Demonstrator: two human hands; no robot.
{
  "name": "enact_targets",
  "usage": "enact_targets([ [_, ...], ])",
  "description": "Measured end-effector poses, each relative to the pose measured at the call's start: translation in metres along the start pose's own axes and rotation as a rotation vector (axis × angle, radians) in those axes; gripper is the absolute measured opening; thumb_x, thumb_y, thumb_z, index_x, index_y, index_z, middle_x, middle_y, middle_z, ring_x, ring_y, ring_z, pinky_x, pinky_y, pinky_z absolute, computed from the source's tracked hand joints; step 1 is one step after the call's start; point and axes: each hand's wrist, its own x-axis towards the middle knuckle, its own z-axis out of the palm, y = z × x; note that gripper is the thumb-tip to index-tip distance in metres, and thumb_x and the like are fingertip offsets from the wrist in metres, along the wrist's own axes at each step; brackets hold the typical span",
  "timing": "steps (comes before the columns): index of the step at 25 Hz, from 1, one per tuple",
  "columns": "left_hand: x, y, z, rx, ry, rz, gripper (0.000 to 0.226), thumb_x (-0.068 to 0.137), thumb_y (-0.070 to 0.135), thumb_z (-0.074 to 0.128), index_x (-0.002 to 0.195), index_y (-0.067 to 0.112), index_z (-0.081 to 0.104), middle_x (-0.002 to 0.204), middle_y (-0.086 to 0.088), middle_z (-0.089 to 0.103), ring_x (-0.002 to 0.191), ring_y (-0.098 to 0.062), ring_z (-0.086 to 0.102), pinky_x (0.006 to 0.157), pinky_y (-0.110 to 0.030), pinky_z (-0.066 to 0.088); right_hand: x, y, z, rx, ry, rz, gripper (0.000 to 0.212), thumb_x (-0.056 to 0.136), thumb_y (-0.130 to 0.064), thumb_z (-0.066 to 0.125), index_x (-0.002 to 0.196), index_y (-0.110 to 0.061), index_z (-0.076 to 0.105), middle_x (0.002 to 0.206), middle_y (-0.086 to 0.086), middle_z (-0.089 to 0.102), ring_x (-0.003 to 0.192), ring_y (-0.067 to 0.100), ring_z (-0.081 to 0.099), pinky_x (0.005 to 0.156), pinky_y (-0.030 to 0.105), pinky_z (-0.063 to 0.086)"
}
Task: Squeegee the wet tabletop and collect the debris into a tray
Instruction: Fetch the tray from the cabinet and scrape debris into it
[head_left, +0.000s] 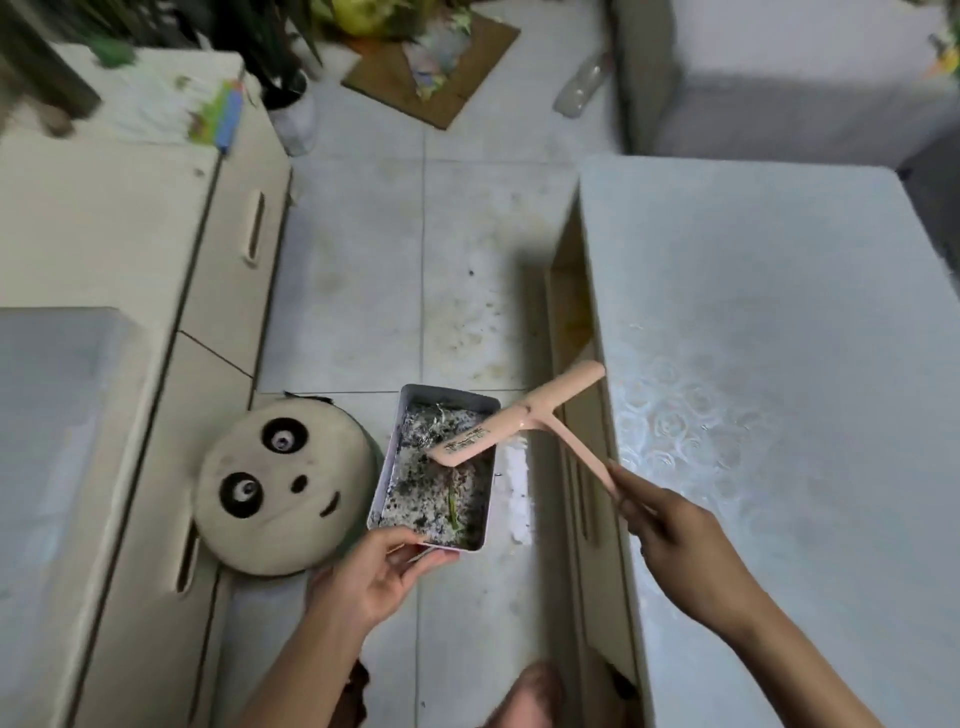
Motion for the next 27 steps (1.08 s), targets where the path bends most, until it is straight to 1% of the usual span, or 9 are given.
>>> enact_targets([
  [2, -0.022, 0.047, -0.017, 0.017, 0.027, 0.012, 0.016, 0.086, -0.013, 0.039, 0.087, -0.010, 0.055, 0.075, -0.030, 0.067, 0.073, -0.057, 0.062, 0.053, -0.042, 0.057, 0.015, -0.050, 0.011, 0.025, 0.012, -0.040, 0.046, 0.098, -0.021, 0.045, 0.129, -0.055, 0.042, 0.083, -0.028, 0.061, 0.076, 0.002, 0.055, 0.069, 0.027, 0.046],
  [4, -0.042, 0.093, -0.037, 0.015, 0.063, 0.036, 0.017, 0.085, -0.014, 0.039, 0.082, -0.009, 0.054, 0.072, -0.028, 0.066, 0.073, -0.055, 0.063, 0.052, -0.042, 0.057, 0.034, -0.103, 0.025, 0.041, -0.007, -0.056, 0.042, 0.098, -0.022, 0.045, 0.131, -0.047, 0.047, 0.074, -0.017, 0.062, 0.062, 0.004, 0.051, 0.060, 0.028, 0.043],
  [9, -0.073, 0.204, -0.100, 0.005, 0.161, 0.104, 0.016, 0.087, -0.014, 0.037, 0.081, -0.007, 0.050, 0.059, -0.023, 0.056, 0.056, -0.050, 0.062, 0.038, -0.039, 0.053, 0.084, -0.224, 0.073, 0.029, -0.050, -0.099, 0.039, 0.097, -0.016, 0.043, 0.132, -0.034, 0.052, 0.094, 0.012, 0.068, 0.090, 0.031, 0.061, 0.076, 0.040, 0.048],
  [14, -0.086, 0.290, -0.165, 0.003, 0.328, 0.156, 0.017, 0.090, -0.014, 0.035, 0.081, -0.005, 0.047, 0.030, -0.006, 0.036, 0.046, -0.041, 0.060, 0.047, -0.049, 0.053, 0.125, -0.306, 0.125, 0.043, -0.142, -0.111, 0.040, 0.098, -0.021, 0.040, 0.133, -0.035, 0.051, 0.085, -0.007, 0.064, 0.089, 0.021, 0.059, 0.072, 0.030, 0.046],
  [16, -0.087, 0.319, -0.192, 0.025, 0.384, 0.181, 0.021, 0.090, -0.014, 0.035, 0.105, -0.009, 0.049, 0.038, -0.009, 0.032, 0.052, -0.038, 0.066, 0.054, -0.051, 0.050, 0.138, -0.325, 0.147, 0.019, -0.180, -0.126, 0.035, 0.097, -0.021, 0.040, 0.123, -0.041, 0.054, 0.080, -0.007, 0.064, 0.084, 0.021, 0.058, 0.070, 0.031, 0.048],
  [18, -0.084, 0.342, -0.213, 0.048, 0.416, 0.203, 0.037, 0.090, -0.014, 0.037, 0.124, -0.003, 0.043, 0.056, -0.014, 0.037, 0.062, -0.041, 0.069, 0.049, -0.040, 0.052, 0.143, -0.337, 0.158, -0.011, -0.202, -0.124, 0.032, 0.097, -0.021, 0.041, 0.118, -0.042, 0.053, 0.081, -0.006, 0.066, 0.081, 0.020, 0.058, 0.069, 0.029, 0.047],
  [22, -0.073, 0.382, -0.263, -0.005, 0.470, 0.182, 0.017, 0.091, -0.014, 0.036, 0.104, -0.005, 0.041, 0.066, -0.016, 0.042, 0.114, -0.052, 0.053, 0.066, -0.040, 0.053, 0.158, -0.373, 0.194, -0.058, -0.247, -0.139, 0.034, 0.097, -0.024, 0.043, 0.107, -0.057, 0.043, 0.088, -0.006, 0.067, 0.080, 0.019, 0.060, 0.072, 0.029, 0.048],
  [25, -0.070, 0.397, -0.284, -0.060, 0.452, 0.152, 0.012, 0.094, -0.012, 0.035, 0.093, -0.005, 0.045, 0.069, -0.018, 0.043, 0.119, -0.054, 0.047, 0.083, -0.038, 0.050, 0.166, -0.396, 0.214, -0.091, -0.296, -0.147, 0.027, 0.095, -0.023, 0.041, 0.111, -0.045, 0.041, 0.085, 0.000, 0.066, 0.085, 0.025, 0.059, 0.076, 0.036, 0.050],
  [27, -0.064, 0.401, -0.293, -0.053, 0.429, 0.143, 0.015, 0.095, -0.011, 0.037, 0.107, -0.009, 0.047, 0.087, -0.024, 0.052, 0.115, -0.055, 0.049, 0.076, -0.033, 0.054, 0.172, -0.407, 0.225, -0.116, -0.306, -0.155, 0.026, 0.092, -0.017, 0.040, 0.115, -0.028, 0.046, 0.082, 0.004, 0.063, 0.085, 0.030, 0.057, 0.075, 0.041, 0.050],
])
